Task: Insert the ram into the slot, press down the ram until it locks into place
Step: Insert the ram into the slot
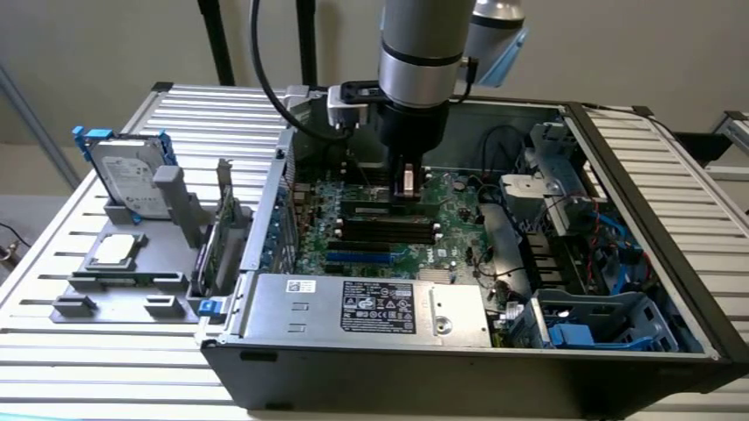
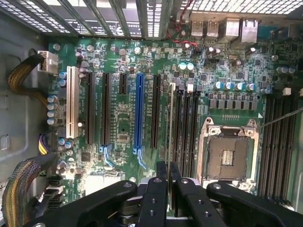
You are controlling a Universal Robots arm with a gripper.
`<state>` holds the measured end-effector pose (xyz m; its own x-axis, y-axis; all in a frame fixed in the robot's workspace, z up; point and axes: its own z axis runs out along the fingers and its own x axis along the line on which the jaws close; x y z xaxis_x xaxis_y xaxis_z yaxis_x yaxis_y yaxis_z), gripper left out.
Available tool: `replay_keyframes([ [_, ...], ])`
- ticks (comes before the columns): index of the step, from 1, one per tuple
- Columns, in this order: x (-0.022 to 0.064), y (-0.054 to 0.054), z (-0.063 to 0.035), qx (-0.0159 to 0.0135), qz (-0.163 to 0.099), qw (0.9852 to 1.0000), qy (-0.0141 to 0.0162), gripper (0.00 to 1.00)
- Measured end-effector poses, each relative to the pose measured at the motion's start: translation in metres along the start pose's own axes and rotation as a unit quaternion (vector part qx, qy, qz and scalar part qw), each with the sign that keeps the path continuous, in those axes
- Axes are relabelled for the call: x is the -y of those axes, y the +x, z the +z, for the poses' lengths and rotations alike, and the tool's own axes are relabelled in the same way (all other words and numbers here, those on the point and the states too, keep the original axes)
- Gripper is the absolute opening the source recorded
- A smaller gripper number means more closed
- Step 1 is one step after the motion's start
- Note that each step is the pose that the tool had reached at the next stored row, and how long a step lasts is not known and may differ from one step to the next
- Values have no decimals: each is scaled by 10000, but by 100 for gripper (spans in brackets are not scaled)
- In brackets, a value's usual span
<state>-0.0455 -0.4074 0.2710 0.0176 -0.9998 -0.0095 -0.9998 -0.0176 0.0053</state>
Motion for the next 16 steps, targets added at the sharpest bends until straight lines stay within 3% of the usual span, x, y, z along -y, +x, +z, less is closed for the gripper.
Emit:
replay_keyframes([
  [16,23,-71,158,-12,0,10000,-1,13],
])
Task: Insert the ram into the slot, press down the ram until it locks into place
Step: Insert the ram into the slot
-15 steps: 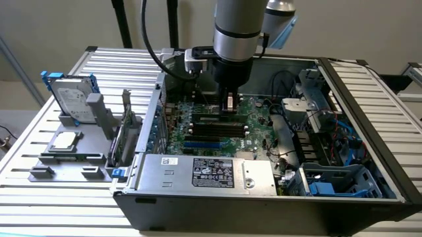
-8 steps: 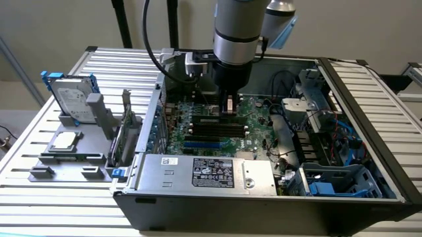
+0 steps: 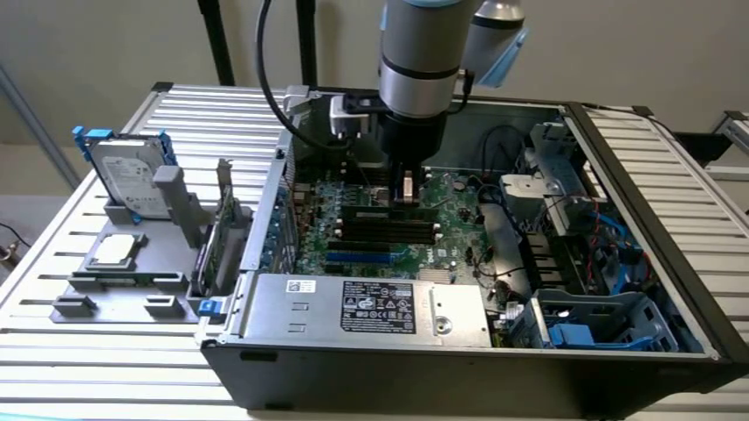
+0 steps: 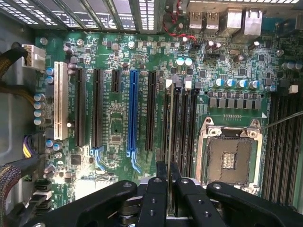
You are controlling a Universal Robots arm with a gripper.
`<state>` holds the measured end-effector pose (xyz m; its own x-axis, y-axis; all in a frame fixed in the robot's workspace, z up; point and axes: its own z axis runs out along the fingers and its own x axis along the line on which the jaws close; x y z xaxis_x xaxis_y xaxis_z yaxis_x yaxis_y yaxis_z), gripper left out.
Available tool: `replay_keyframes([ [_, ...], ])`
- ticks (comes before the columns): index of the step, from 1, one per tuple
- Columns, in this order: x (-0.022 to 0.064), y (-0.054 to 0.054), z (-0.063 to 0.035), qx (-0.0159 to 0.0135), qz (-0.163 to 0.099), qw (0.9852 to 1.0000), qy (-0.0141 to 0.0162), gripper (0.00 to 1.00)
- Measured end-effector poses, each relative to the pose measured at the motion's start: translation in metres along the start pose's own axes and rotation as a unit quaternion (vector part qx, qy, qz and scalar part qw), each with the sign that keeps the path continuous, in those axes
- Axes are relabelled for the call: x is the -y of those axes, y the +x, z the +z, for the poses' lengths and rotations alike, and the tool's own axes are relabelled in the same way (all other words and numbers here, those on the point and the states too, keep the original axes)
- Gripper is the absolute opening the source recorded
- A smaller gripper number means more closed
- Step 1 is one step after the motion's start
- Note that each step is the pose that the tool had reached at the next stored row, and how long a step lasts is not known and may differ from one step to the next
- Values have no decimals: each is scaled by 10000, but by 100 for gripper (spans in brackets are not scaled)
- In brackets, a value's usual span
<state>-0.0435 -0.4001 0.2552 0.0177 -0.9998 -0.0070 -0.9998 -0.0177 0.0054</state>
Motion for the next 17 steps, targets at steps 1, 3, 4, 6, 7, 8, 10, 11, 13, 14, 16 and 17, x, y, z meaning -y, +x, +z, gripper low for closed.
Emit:
replay_keyframes([
  [1,2,-8,9,-7,0,10000,0,13],
  [3,5,-21,29,-21,0,10000,0,13],
  [4,6,-27,40,-31,0,10000,-1,13],
  [6,7,-36,66,-50,0,10000,-2,13],
  [7,8,-39,79,-58,0,10000,-3,13],
  [8,8,-43,92,-66,0,10000,-5,13],
  [10,9,-52,117,-81,0,10000,-7,13],
  [11,10,-57,127,-89,0,10000,-8,13],
  [13,11,-63,146,-103,0,9999,-9,13],
  [14,12,-66,155,-108,0,9999,-10,13],
  [16,13,-69,172,-114,0,9999,-10,13],
  [17,13,-70,180,-116,0,9999,-10,13],
])
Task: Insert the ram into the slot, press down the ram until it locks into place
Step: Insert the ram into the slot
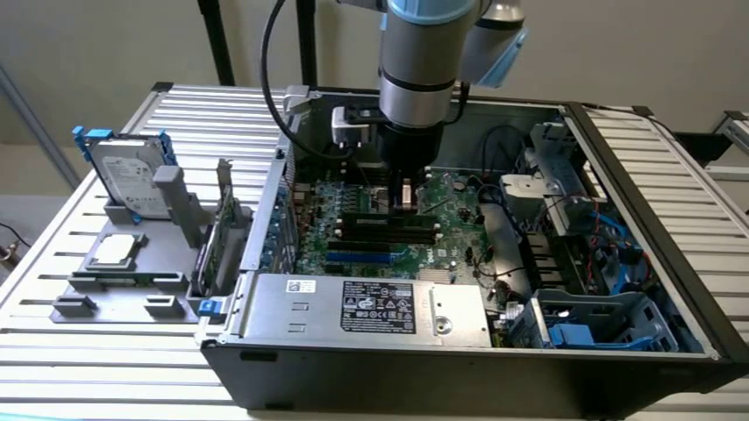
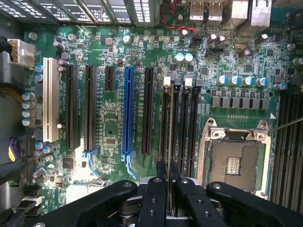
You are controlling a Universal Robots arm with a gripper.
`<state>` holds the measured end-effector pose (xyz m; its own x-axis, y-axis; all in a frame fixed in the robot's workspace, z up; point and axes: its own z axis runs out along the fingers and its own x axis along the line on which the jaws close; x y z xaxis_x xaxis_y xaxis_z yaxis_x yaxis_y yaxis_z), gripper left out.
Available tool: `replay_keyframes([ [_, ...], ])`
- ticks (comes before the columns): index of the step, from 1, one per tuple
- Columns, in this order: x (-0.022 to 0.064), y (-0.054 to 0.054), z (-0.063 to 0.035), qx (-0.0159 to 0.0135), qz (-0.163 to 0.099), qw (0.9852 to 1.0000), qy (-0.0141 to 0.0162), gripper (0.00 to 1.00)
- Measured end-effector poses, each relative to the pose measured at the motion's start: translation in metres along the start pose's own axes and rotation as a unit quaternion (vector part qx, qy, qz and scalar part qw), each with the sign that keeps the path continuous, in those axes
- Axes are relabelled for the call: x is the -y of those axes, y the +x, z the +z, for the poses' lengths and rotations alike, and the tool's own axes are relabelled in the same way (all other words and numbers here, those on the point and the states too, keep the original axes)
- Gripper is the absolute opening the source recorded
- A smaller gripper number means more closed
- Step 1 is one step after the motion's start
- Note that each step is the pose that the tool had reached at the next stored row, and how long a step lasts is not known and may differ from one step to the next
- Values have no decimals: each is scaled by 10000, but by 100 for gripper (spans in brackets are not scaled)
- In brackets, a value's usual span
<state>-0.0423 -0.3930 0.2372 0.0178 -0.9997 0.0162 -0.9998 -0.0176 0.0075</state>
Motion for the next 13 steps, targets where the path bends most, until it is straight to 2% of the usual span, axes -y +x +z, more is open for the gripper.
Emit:
replay_keyframes([
  [13,16,-6,56,-3,0,10000,-14,13],
])
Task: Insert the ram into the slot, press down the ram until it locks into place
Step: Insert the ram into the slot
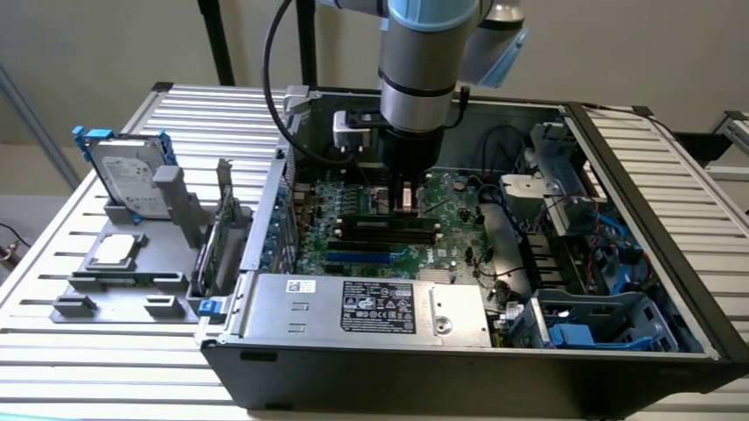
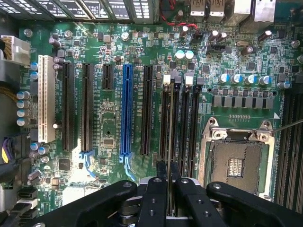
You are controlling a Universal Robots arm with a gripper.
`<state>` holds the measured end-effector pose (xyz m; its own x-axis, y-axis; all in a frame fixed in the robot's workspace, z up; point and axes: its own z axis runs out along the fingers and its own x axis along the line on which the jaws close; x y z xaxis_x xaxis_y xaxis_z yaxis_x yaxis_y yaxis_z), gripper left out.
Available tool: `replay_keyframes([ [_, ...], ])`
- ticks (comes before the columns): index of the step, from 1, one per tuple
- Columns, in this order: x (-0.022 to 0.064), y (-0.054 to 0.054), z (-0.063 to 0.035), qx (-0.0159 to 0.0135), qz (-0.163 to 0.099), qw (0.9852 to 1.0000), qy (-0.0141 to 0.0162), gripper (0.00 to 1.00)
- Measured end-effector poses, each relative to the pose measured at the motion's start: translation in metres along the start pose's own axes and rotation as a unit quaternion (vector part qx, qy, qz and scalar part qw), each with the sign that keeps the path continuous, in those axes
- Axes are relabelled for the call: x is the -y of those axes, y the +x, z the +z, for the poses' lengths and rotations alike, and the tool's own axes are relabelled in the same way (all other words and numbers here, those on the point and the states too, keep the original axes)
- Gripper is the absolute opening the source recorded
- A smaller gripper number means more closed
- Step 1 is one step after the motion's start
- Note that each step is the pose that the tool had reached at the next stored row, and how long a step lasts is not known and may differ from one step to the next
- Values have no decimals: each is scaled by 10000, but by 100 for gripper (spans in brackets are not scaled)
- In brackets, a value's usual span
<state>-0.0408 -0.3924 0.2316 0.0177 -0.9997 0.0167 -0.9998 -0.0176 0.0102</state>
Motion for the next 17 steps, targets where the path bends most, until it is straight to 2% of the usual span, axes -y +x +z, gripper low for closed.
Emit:
replay_keyframes([
  [4,3,0,5,0,0,10000,-13,13],
  [10,17,4,9,1,-1,10000,-55,13],
  [17,27,22,13,1,-1,10000,-62,13],
])
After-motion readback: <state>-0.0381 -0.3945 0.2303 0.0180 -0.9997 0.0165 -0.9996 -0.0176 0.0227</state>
